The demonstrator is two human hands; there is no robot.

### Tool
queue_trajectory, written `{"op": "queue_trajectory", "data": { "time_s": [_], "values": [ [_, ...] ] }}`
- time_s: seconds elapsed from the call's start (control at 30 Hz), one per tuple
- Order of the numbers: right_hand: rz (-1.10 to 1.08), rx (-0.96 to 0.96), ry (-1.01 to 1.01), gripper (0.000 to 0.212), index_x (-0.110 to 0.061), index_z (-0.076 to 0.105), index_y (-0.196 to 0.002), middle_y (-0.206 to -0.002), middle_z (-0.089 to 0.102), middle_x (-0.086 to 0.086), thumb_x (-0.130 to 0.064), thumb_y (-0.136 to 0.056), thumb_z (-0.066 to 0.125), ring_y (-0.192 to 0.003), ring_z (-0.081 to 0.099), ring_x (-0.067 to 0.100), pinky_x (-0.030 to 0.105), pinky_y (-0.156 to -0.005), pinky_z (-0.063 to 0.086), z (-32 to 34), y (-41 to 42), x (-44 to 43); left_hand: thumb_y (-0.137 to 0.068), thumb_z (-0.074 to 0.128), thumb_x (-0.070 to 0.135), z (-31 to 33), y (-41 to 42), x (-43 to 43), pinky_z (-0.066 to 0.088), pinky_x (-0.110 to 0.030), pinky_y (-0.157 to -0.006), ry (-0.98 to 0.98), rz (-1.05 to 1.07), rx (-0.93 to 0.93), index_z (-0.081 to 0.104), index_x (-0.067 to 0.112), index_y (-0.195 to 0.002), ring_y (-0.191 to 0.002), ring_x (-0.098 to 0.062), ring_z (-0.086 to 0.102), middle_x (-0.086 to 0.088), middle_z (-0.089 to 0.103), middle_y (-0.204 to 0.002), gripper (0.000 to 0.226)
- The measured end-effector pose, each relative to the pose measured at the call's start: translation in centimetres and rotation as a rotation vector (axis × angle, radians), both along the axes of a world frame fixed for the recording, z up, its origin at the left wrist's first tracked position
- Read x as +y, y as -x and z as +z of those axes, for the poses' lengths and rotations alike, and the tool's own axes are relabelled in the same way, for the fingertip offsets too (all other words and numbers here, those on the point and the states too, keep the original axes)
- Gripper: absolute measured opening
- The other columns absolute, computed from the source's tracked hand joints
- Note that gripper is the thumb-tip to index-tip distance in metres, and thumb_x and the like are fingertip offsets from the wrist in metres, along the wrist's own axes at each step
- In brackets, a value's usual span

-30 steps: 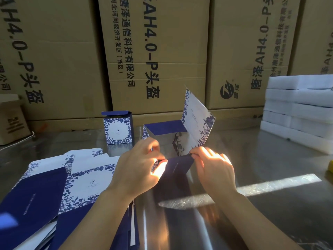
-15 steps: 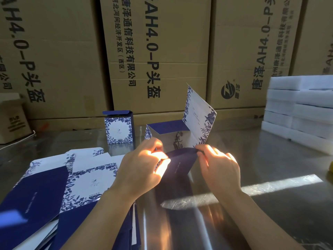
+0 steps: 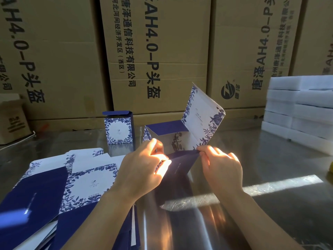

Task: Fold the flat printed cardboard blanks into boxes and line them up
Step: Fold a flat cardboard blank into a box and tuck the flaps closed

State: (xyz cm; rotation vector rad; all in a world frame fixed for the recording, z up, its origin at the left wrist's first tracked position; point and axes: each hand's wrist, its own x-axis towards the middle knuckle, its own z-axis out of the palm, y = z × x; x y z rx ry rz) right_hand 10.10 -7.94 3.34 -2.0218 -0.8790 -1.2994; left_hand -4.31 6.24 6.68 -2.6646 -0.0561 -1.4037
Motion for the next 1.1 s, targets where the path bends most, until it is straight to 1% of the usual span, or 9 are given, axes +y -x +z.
{"op": "queue_trajectory", "data": {
  "time_s": [0.23,0.5,0.6,0.7,0.8,0.9,0.93,1.0,1.1],
  "values": [
    [0.034,0.027,0.003,0.017,-0.017,0.074,-0.078,-0.064,0.069,0.001,-0.002,-0.07,0.079,-0.044,0.06,0.024,0.031,-0.05,0.047,0.0,0.0,-0.2,-0.063,0.085,0.019,-0.2,-0.2,0.1,0.045,-0.021,-0.039,-0.001,-0.024,-0.024,0.07,0.016,-0.067,-0.06,-0.018,0.06,-0.001,0.063,-0.081,0.015],
    [0.053,0.077,-0.005,0.016,-0.019,0.075,-0.077,-0.067,0.071,-0.001,-0.004,-0.071,0.08,-0.044,0.06,0.023,0.03,-0.053,0.046,0.1,0.3,-0.2,-0.064,0.084,0.019,-0.2,-0.2,0.2,0.035,-0.014,-0.046,0.005,-0.019,-0.01,0.07,0.015,-0.068,-0.057,-0.016,0.058,0.0,0.063,-0.081,0.015],
    [0.055,0.118,-0.017,0.019,-0.023,0.075,-0.076,-0.062,0.07,-0.004,-0.007,-0.068,0.082,-0.044,0.06,0.022,0.026,-0.052,0.046,0.4,0.6,-0.2,-0.064,0.084,0.019,-0.3,-0.2,0.2,0.042,-0.017,-0.045,-0.004,-0.023,-0.013,0.07,0.015,-0.069,-0.059,-0.016,0.059,-0.001,0.063,-0.082,0.015],
    [0.104,0.199,-0.022,0.018,-0.027,0.075,-0.08,-0.059,0.068,-0.006,-0.01,-0.073,0.078,-0.047,0.061,0.022,0.023,-0.052,0.04,0.4,1.2,-0.1,-0.063,0.085,0.018,-0.3,-0.2,0.2,0.045,-0.021,-0.041,-0.009,-0.029,-0.032,0.071,0.015,-0.069,-0.058,-0.018,0.059,-0.002,0.064,-0.082,0.016],
    [0.115,0.265,0.048,0.014,-0.031,0.073,-0.091,-0.074,0.072,-0.008,-0.02,-0.086,0.066,-0.062,0.065,0.022,0.023,-0.054,0.033,0.3,1.4,-0.1,-0.062,0.086,0.017,-0.3,-0.3,0.1,0.043,-0.02,-0.041,-0.024,-0.041,-0.044,0.07,0.014,-0.067,-0.057,-0.018,0.059,-0.002,0.064,-0.081,0.017],
    [0.106,0.337,0.134,0.022,-0.032,0.067,-0.105,-0.092,0.072,-0.01,-0.029,-0.096,0.048,-0.078,0.066,0.021,0.027,-0.061,0.037,0.2,1.1,-0.1,-0.061,0.086,0.018,-0.4,-0.3,0.0,0.045,-0.02,-0.042,-0.028,-0.038,-0.043,0.07,0.015,-0.066,-0.058,-0.018,0.06,-0.003,0.064,-0.081,0.017],
    [0.109,0.351,0.141,0.022,-0.031,0.065,-0.106,-0.089,0.071,-0.009,-0.029,-0.097,0.045,-0.076,0.065,0.022,0.028,-0.06,0.037,0.2,1.1,-0.1,-0.063,0.085,0.019,-0.3,-0.2,-0.1,0.045,-0.019,-0.042,-0.03,-0.032,-0.048,0.07,0.016,-0.066,-0.059,-0.018,0.06,-0.004,0.064,-0.081,0.016],
    [0.137,0.388,0.108,0.019,-0.028,0.062,-0.106,-0.073,0.065,-0.009,-0.028,-0.098,0.045,-0.068,0.063,0.024,0.028,-0.057,0.033,0.3,1.2,0.0,-0.069,0.077,0.021,-0.2,-0.2,-0.2,0.039,-0.017,-0.041,-0.037,-0.04,-0.091,0.071,0.017,-0.067,-0.061,-0.015,0.055,-0.006,0.064,-0.08,0.008],
    [0.203,0.438,0.053,0.019,-0.032,0.057,-0.112,-0.058,0.05,-0.011,-0.03,-0.096,0.046,-0.064,0.062,0.026,0.029,-0.058,0.04,0.6,1.5,0.0,-0.081,0.059,0.024,0.0,-0.2,-0.5,0.032,-0.021,-0.041,-0.051,-0.086,-0.156,0.066,0.016,-0.067,-0.066,-0.013,0.047,-0.001,0.059,-0.08,0.018]
  ]
}}
